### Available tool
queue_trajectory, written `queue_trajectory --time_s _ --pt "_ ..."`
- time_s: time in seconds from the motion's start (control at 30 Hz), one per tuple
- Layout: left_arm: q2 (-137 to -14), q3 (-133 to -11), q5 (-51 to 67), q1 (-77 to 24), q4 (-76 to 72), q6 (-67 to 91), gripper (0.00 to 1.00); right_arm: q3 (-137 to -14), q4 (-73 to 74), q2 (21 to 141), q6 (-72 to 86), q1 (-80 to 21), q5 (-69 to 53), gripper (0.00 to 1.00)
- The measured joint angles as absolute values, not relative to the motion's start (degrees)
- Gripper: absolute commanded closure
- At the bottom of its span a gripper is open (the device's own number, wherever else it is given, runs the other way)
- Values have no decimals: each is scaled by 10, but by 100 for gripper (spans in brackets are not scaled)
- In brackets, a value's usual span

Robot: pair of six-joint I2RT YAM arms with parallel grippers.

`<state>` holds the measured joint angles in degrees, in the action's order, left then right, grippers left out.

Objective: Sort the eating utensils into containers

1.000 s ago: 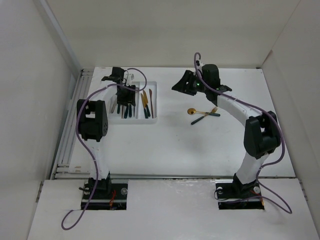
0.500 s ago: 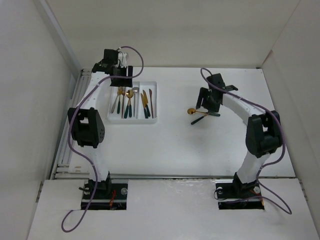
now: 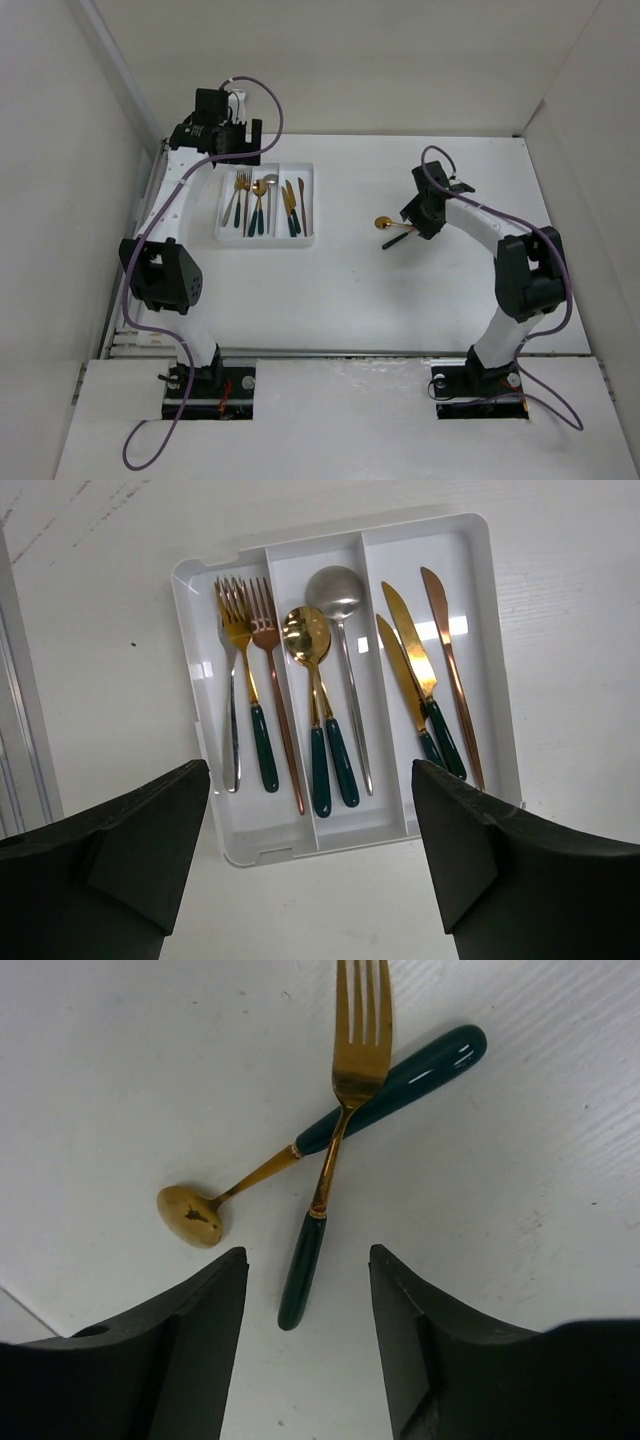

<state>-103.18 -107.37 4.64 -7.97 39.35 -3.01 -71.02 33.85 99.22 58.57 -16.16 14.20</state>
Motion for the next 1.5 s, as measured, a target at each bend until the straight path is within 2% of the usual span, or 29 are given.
queue_trajectory --time_s 0.2,0.57,0.63,0.73,0.77,0.83,1.1,1.2,1.33,1.5 --pt "-1027 -1063 50 -86 397 -30 19 -709 339 1024 626 -173 144 52" --pt "-1008 -1046 60 -90 400 -31 19 -716 325 1074 643 -185 120 51" --pt "-1005 -1046 60 -91 400 -32 19 -716 324 1075 643 -185 116 55" --pt "-1002 -1046 60 -93 400 -32 19 -722 325 1082 640 -185 111 70" --pt "-1002 -1046 60 -93 400 -32 19 -726 326 1086 637 -185 107 85" --pt "-1002 -1046 60 -93 400 -32 19 -734 321 1094 633 -185 98 99" --pt "-1002 -1046 97 -93 406 -47 19 -710 288 1080 624 -185 90 100" --pt "-1002 -1046 156 -100 416 -71 14 -679 289 1050 612 -198 112 100" --pt "-1002 -1046 274 -118 443 -110 13 -673 298 995 570 -248 154 100" --pt "-1004 -1059 378 -129 465 -138 13 -741 283 948 498 -314 174 100"
